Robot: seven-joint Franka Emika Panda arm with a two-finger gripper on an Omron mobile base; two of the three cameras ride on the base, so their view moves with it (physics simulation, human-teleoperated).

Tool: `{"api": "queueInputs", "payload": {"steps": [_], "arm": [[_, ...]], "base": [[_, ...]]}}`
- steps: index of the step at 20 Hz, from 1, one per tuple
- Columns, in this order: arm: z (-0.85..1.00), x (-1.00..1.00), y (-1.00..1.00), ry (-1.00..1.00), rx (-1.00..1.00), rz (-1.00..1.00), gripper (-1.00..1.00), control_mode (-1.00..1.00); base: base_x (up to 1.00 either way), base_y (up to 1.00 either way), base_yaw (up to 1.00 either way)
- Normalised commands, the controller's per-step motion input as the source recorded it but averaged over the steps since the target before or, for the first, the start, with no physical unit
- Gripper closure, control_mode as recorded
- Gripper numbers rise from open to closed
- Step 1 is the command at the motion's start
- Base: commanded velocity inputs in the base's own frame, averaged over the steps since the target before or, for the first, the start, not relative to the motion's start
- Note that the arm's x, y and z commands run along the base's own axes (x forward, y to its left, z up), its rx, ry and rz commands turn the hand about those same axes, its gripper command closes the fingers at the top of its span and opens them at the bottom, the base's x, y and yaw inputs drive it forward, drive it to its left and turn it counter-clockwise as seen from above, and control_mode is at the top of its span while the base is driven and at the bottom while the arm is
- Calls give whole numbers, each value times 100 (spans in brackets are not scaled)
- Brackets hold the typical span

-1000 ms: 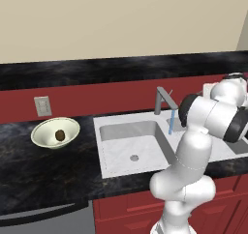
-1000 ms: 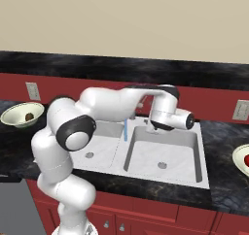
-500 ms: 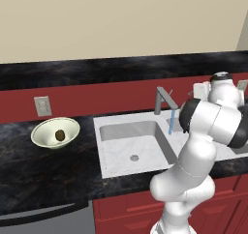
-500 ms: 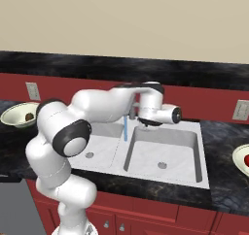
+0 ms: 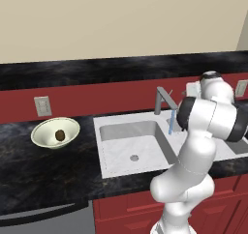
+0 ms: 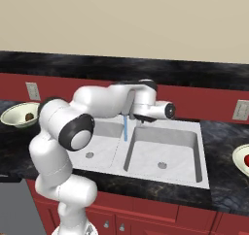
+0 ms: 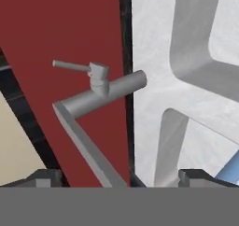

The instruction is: Pick the tomatos from the sink and place them in one bowl. Place the kiwi in the other bowl. Then turn off the sink faucet.

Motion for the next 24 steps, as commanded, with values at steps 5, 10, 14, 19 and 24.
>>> {"api": "queueInputs", "payload": {"steps": [5, 10, 14, 19, 24], "arm": [[-23, 34, -11, 8, 0, 0, -100, -100], [-20, 39, -18, 6, 0, 0, -100, -100], [-31, 37, -6, 2, 0, 0, -100, -100], [-30, 41, 0, 0, 0, 0, -100, -100], [-27, 47, -2, 1, 0, 0, -100, -100]], "base": [[0, 0, 0], [0, 0, 0], [0, 0, 0], [0, 0, 0], [0, 0, 0]]}}
